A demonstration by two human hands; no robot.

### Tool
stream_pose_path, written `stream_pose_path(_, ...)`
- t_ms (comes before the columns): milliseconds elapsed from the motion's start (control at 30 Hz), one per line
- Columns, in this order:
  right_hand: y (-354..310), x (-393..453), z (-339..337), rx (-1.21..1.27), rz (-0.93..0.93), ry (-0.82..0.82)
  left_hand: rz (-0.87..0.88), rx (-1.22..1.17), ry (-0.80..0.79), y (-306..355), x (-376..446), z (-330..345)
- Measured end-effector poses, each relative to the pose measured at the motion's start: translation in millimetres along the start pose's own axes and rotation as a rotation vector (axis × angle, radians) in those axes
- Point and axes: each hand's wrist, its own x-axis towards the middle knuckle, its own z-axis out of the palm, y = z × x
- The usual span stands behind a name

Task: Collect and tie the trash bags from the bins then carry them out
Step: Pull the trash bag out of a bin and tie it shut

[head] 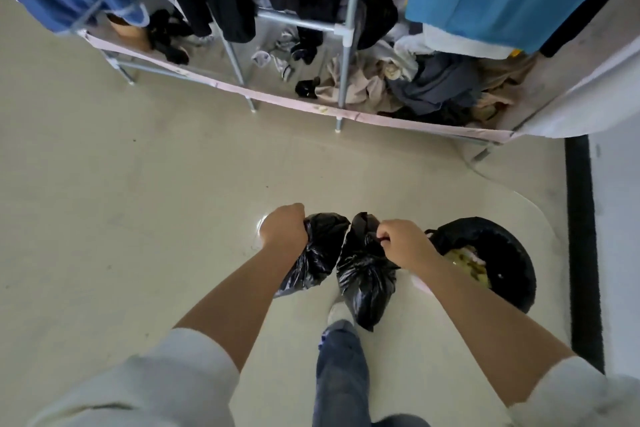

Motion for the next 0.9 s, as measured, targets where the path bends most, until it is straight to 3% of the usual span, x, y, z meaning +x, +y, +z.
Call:
stream_pose_path(233, 63.5, 136.9, 23.9, 0.094, 0.063, -0.083, -0.075, 0.033, -0.036, 46.1, 122.4, 52.9)
stream_pose_path(467, 102.3, 217.4, 50.4, 0.136, 0.034, -0.12, -0.153, 0.078, -0.148, 66.4, 183.5, 116.6)
stream_pose_path(667, 129.1, 201.2, 43.4, 0.137, -0.01, -0.098, -0.032, 0.199, -0.251, 95.6, 168.8, 144.8)
stream_pose_path(900, 194.5, 119.6, 4.1, 0.078, 0.079, -0.01, 0.268, 0.396, -0.177, 160.7, 120.8, 141.1)
